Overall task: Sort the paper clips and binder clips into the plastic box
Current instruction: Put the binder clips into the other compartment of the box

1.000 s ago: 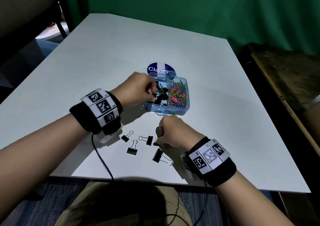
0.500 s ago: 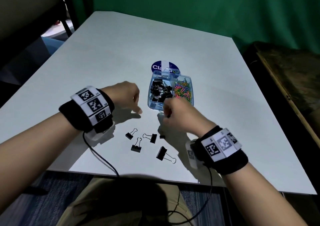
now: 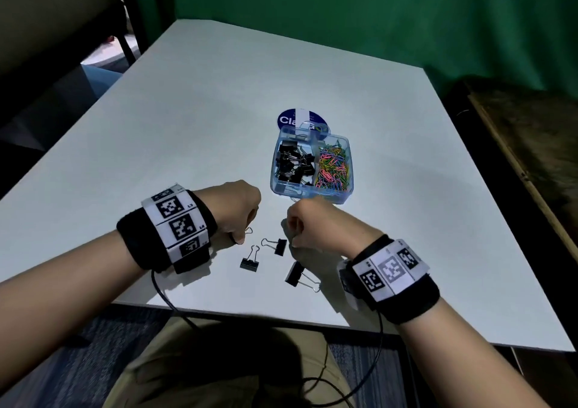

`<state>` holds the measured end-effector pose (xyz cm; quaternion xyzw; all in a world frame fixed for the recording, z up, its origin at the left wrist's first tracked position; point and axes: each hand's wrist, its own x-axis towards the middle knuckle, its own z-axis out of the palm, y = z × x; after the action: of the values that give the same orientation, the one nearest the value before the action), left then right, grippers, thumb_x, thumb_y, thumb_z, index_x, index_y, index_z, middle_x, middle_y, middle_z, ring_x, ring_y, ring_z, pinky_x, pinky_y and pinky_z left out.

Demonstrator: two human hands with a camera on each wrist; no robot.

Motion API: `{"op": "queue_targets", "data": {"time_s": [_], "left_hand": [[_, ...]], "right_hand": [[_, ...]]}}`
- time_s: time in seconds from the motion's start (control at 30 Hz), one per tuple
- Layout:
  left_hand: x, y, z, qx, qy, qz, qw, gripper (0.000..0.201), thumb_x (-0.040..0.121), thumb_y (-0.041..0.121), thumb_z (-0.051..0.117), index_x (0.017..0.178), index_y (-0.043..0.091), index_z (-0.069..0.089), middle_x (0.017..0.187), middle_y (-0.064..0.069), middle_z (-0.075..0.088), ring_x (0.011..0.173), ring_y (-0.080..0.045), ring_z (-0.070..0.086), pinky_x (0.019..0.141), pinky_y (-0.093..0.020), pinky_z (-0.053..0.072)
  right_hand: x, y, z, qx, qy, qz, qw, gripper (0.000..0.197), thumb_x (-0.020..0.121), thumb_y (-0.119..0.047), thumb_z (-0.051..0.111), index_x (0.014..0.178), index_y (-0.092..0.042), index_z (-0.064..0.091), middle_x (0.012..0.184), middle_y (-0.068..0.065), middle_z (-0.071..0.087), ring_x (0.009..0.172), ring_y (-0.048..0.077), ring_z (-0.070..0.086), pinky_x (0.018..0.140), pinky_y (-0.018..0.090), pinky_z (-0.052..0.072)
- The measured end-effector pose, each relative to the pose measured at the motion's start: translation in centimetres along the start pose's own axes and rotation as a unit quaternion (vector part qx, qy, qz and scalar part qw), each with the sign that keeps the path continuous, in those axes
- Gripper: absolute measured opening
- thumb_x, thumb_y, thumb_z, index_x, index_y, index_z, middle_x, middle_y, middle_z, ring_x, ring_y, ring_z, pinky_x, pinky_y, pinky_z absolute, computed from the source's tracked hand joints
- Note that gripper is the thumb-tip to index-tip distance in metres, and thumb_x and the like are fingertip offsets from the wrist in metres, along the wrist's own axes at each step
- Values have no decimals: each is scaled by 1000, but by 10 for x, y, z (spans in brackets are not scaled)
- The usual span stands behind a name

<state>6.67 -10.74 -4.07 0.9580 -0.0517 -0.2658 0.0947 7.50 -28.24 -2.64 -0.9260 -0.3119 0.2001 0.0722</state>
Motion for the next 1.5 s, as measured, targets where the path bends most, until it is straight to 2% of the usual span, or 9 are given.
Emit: {"op": "queue_targets", "data": {"time_s": [0.13, 0.3, 0.4, 0.53, 0.6, 0.7, 0.93, 1.17, 1.5], "left_hand": [[6, 1, 0, 15, 42, 19, 999, 24, 64, 4, 76, 76, 15, 58, 80, -1, 60, 85, -24, 64, 62, -25, 44], [8, 1, -23, -47, 61, 59, 995, 18, 68, 5, 75, 72, 17, 62, 75, 1, 66, 71, -16, 61, 59, -26, 48], [12, 7, -49, -129, 181, 85, 971, 15, 72, 0, 68, 76, 14, 64, 72, -1, 68, 68, -18, 65, 66, -32, 55], [21, 16, -75, -257, 329, 98, 903, 22, 75, 8, 74, 95, 7, 63, 80, -5, 68, 67, -18, 60, 71, -35, 57], [23, 11, -81, -250, 342, 84, 902, 30, 75, 16, 77, 100, 8, 62, 88, -4, 66, 70, -19, 57, 66, -33, 54], [17, 1, -75, -185, 294, 54, 936, 30, 74, 26, 78, 93, 8, 64, 87, -7, 68, 72, -19, 58, 65, -30, 46], [-11, 6, -23, -54, 3, 16, 998, 46, 66, 50, 78, 69, 6, 65, 65, -3, 67, 55, -18, 58, 52, -23, 44], [-24, 24, 5, -10, -75, 18, 997, 40, 61, 44, 82, 55, 14, 56, 43, 5, 54, 49, -17, 50, 56, -26, 42], [-13, 28, 9, 22, -25, 38, 999, 39, 63, 22, 84, 55, 18, 45, 63, 2, 55, 73, -22, 58, 67, -30, 49]], "right_hand": [[3, -5, 6, -22, -11, 35, 999, 24, 77, -12, 71, 71, -6, 49, 74, 8, 47, 78, 30, 51, 60, 32, 39], [3, -5, 8, -51, 16, 29, 998, 29, 83, 3, 51, 64, -9, 33, 73, 8, 38, 86, 34, 54, 63, 33, 33], [2, 0, 9, -58, 22, 32, 998, 36, 83, 5, 46, 59, -13, 26, 64, 3, 29, 82, 34, 50, 62, 34, 31], [2, 4, 7, -22, 5, 50, 999, 15, 80, 4, 48, 75, -9, 42, 75, 8, 42, 80, 28, 46, 57, 32, 31], [1, 6, 2, 16, 11, 56, 998, 9, 78, 3, 50, 80, -5, 51, 84, 13, 53, 82, 30, 53, 54, 32, 37], [0, 9, -15, 76, 49, 50, 995, 7, 77, 0, 58, 80, -6, 61, 84, 11, 63, 80, 28, 60, 64, 38, 50], [16, 14, -50, 115, 261, 21, 958, 14, 76, -8, 67, 89, -11, 61, 83, 3, 56, 74, 22, 53, 63, 31, 44], [8, -14, 3, 37, -2, 9, 999, 29, 69, -25, 80, 87, -10, 64, 91, 8, 66, 85, 26, 62, 74, 38, 53], [14, -14, 13, 34, -25, 5, 999, 15, 72, 0, 68, 84, -5, 61, 92, 15, 65, 86, 30, 61, 63, 33, 48]]}}
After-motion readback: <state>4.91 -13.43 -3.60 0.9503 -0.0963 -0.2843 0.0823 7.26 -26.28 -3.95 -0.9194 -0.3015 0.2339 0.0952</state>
